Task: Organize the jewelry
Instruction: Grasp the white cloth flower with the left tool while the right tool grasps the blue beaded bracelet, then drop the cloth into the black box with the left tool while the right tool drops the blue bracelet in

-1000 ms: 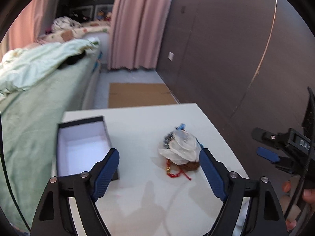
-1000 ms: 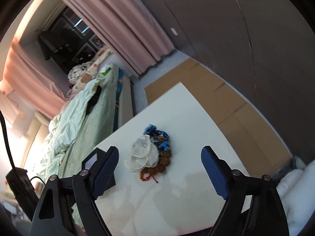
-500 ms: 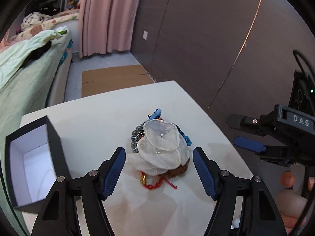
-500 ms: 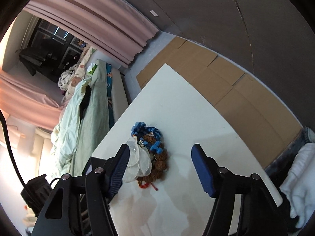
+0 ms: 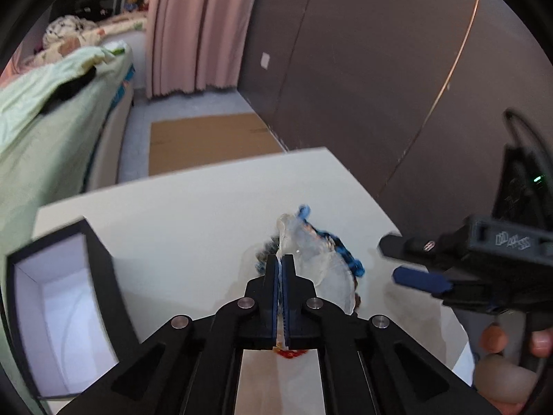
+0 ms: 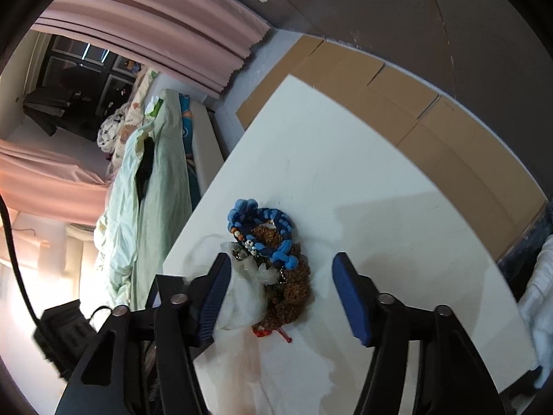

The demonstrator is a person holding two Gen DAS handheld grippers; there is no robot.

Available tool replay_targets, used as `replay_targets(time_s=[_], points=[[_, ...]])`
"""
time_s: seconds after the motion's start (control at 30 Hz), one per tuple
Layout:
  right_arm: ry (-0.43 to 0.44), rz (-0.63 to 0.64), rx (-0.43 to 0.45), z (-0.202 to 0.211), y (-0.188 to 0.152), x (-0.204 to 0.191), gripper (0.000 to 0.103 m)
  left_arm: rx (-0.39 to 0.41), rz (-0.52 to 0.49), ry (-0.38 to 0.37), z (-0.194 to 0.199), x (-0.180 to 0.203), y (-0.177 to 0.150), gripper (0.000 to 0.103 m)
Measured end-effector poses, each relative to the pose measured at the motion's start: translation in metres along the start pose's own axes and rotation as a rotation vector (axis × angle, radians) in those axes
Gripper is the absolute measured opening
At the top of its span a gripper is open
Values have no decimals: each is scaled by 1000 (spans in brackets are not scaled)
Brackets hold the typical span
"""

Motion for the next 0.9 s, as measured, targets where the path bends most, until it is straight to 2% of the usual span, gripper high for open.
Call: replay_targets(time_s=[0.23,0.37,0.4,0.43,0.47,0.5,0.57,0.8,0.9], points=[[-55,32,-11,-16,2,-6,57,85,43,-25,33,-15,15,1],[-91,82,-25,-27,0,-13,56,106,65,-21,45,-25,19,1],[-104,91,-27,-30,0,-14,47,111,71,-21,48,-28,20,1],[-110,98,-28,-33,1,-15,31,115,75,-20,51,-30,20,1],[-118,99,-32,-35,0,-15,27,121,78,-16,53,-32,21,1],[-112,93,-25,-36,2,-15,26,126,81,-15,57,-34,21,1],[-99,88,-10,-33,2,-15,14,134,90,-15,63,-39,21,1],[-3,130,67,-8,-3,-32,14,179,116,-7,88,-53,25,1],[66,124,58,-3,-4,-43,14,192,130,2,100,-62,23,1]])
Point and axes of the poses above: each gripper's, at about its wrist camera, not at the fingertips, and z roughly against the way its jaws point, x to its right, y to its top, the point moved 3 cm from there along -z, roughly the way its jaws point, and after that the axes turned 4 degrees about -y, right-handed, at the moved point
